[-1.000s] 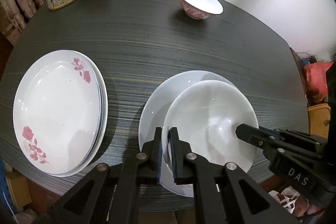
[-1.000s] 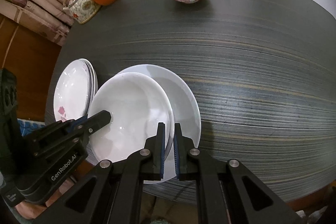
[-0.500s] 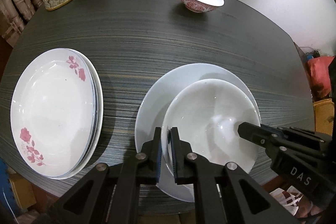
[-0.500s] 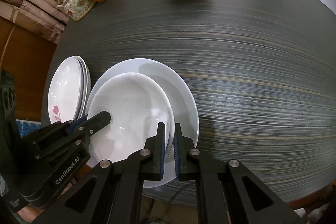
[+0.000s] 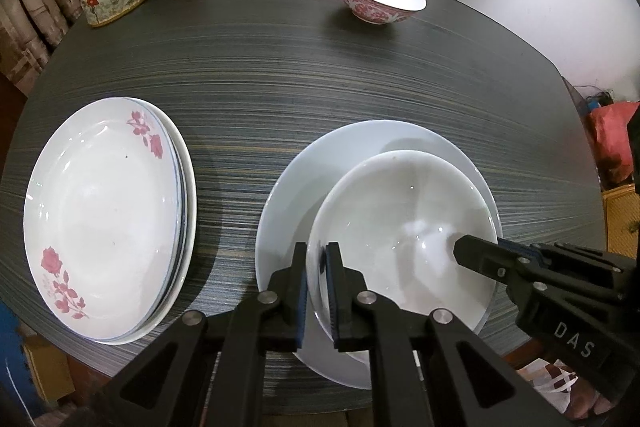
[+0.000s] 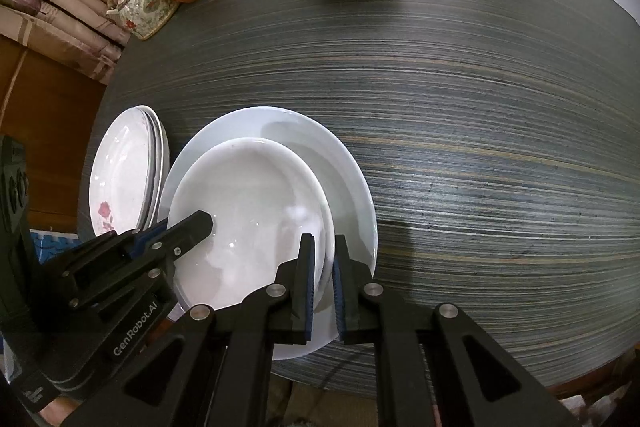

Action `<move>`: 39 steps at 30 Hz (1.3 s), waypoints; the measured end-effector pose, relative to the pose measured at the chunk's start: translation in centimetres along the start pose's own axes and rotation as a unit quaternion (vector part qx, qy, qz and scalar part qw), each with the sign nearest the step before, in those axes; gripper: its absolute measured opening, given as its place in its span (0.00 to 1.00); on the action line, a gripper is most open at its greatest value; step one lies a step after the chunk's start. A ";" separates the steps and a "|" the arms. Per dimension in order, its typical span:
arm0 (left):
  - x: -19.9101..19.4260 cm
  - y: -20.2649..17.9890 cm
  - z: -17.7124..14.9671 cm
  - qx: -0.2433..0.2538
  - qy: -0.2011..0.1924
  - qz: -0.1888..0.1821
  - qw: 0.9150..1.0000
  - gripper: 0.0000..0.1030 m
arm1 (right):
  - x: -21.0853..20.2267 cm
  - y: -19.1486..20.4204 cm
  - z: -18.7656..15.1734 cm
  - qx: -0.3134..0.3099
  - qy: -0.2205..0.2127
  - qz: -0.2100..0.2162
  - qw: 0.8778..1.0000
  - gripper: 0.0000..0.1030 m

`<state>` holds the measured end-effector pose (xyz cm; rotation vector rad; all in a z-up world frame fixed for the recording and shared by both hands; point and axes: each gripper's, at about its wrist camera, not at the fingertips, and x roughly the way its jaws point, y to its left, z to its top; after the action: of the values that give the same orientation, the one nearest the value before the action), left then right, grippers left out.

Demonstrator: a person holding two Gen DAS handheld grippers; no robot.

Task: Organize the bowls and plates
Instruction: 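Lower the white bowl onto the white plate with both tools, then open both tools to release the bowl and pull back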

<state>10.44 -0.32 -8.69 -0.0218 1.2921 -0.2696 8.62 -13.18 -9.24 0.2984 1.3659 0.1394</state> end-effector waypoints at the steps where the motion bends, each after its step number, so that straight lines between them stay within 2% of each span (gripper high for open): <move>1: 0.0 0.0 0.0 -0.001 0.000 0.000 1.000 0.08 | 0.0 0.0 -0.1 0.001 -0.001 0.000 1.000 0.10; 22: -0.4 0.4 -0.4 -0.002 -0.005 -0.004 1.000 0.09 | -0.5 0.6 -0.3 -0.016 -0.019 -0.017 1.000 0.10; 24: -0.6 0.4 -0.4 -0.001 -0.007 -0.005 1.000 0.09 | -0.7 0.9 -0.2 -0.020 -0.022 -0.018 0.999 0.13; 27: -1.1 0.4 -0.4 0.005 -0.012 -0.010 1.000 0.15 | -1.4 1.3 -0.1 -0.031 -0.031 -0.024 0.999 0.20; 39: -3.8 0.7 1.2 0.022 -0.043 -0.014 0.999 0.16 | -3.5 0.9 1.2 -0.041 -0.050 -0.021 0.998 0.21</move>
<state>10.79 1.01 -4.82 -0.0147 1.2004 -0.3175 9.12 -13.46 -5.48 0.2049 1.2627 0.1436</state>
